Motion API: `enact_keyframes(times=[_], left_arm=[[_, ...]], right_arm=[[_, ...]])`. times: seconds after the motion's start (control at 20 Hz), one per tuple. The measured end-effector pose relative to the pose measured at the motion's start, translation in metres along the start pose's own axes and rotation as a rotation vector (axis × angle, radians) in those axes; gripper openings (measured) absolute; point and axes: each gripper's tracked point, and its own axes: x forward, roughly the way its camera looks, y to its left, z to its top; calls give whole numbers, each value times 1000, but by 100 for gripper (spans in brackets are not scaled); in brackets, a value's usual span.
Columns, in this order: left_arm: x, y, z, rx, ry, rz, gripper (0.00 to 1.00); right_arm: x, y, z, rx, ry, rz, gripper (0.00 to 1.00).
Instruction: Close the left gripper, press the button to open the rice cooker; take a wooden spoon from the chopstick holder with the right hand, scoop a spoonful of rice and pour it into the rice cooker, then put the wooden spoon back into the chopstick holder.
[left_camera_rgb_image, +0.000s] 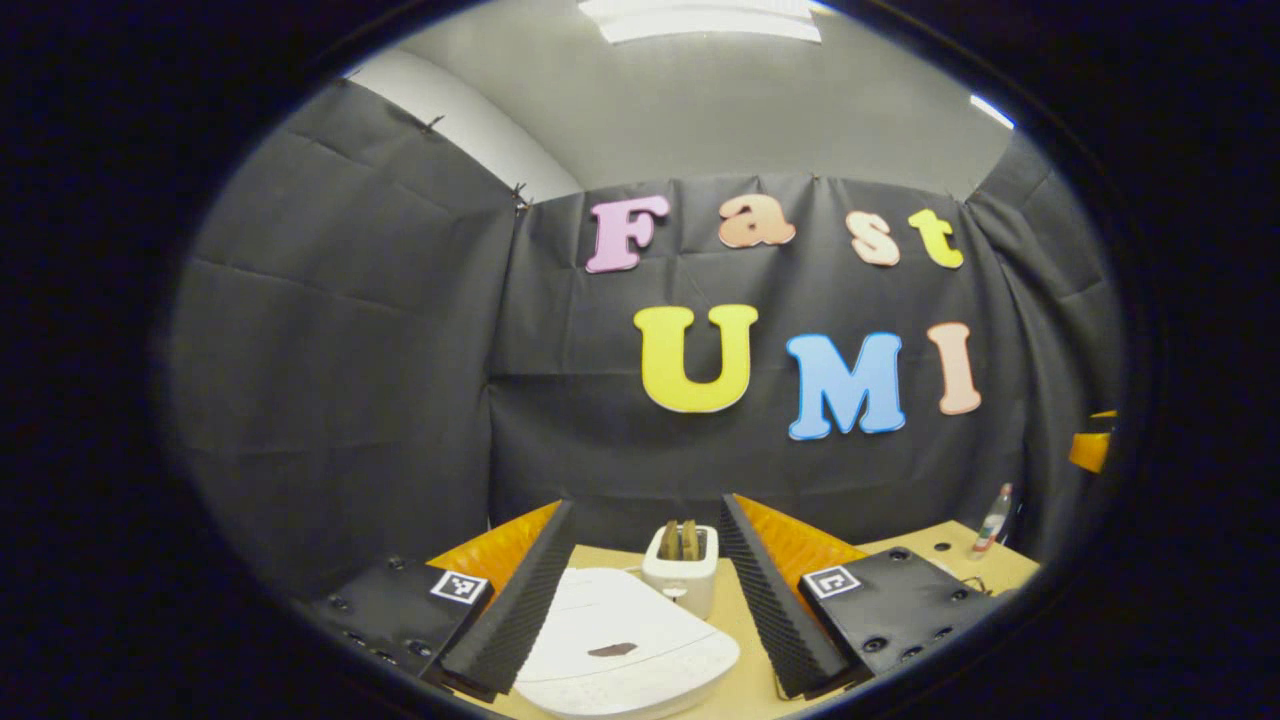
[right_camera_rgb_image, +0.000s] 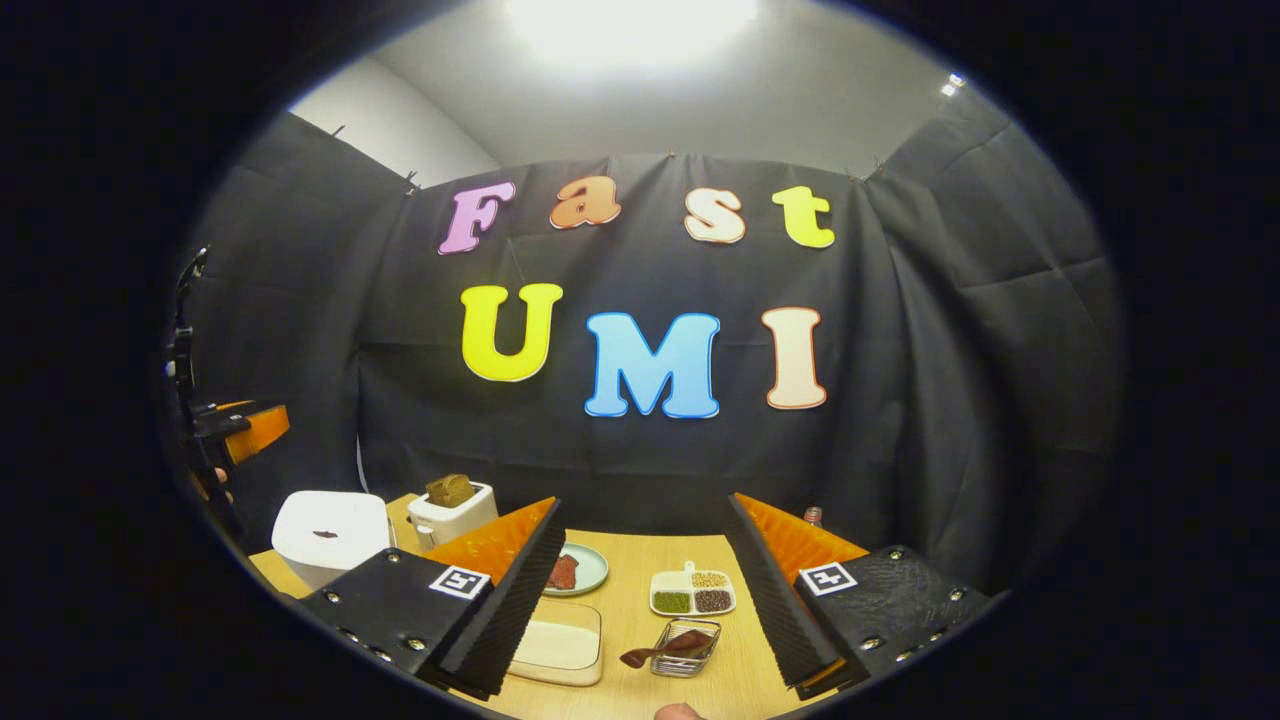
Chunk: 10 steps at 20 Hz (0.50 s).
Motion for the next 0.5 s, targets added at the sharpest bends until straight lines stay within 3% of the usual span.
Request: enact_keyframes(times=[0.3,0.5], left_arm=[[-39,-36,14,-25,-38,-44,98],[-53,-64,9,34,-53,-60,98]], right_arm=[[-15,27,8,17,-61,19,97],[-16,31,8,25,-73,18,97]])
